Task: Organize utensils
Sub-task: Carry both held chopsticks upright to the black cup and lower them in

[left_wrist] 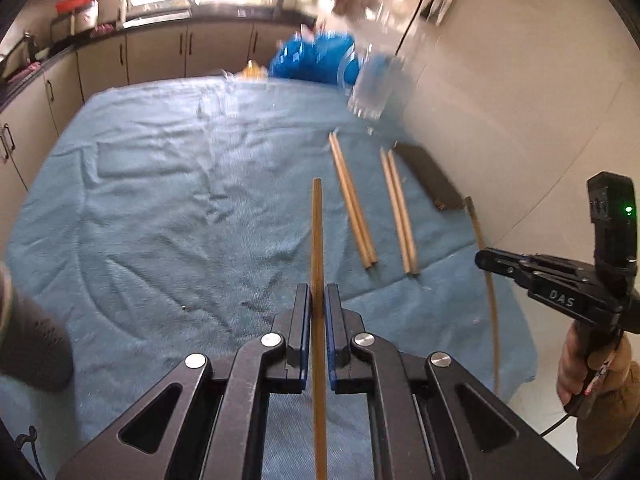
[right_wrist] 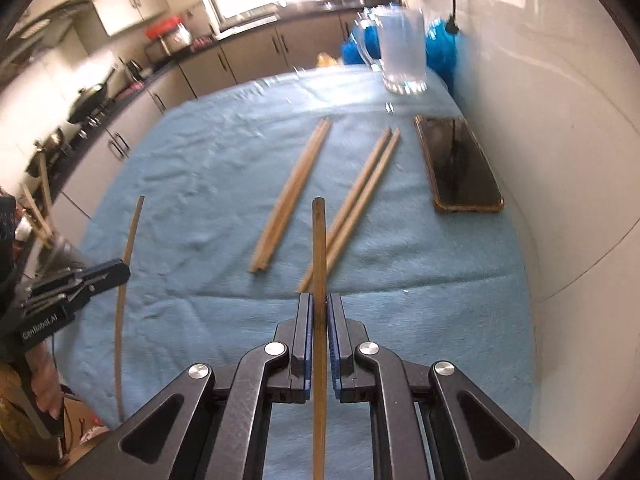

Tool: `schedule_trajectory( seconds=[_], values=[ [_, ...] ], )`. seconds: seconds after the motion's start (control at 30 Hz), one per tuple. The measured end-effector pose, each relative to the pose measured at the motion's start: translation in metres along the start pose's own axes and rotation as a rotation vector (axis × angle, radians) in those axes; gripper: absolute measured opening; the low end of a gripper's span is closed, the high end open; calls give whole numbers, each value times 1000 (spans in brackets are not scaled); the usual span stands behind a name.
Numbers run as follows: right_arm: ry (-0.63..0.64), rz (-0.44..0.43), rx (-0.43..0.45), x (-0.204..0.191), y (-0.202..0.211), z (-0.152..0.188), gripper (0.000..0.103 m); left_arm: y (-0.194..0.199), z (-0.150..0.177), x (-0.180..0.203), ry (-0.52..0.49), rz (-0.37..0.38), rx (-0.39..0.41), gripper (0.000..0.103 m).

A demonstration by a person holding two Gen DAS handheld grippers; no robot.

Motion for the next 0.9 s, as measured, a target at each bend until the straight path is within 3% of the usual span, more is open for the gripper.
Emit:
schedule_trajectory(
  seconds=[0.3,0.63,0.9],
  values=[
    [67,-63,173,-55,40,-9,8,95,-9,-12,31,-41,266,6],
    [163,-192,339,-149,63,-32,8,193,-19,-71,199,-74,472,6],
    [192,-313,399,-222,60,-61,8,257,-25,-115,240,-178,603,6]
  ],
)
Point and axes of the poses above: each gripper's, at about its wrist camera, not at the fingertips, and y roughly against the way its jaws point, x to its right, z to its underside, the point moved 4 cm from there along -y, roughly the way its jaws point, and after that the axes turned 10 degrees about x, right-handed, at the moved point
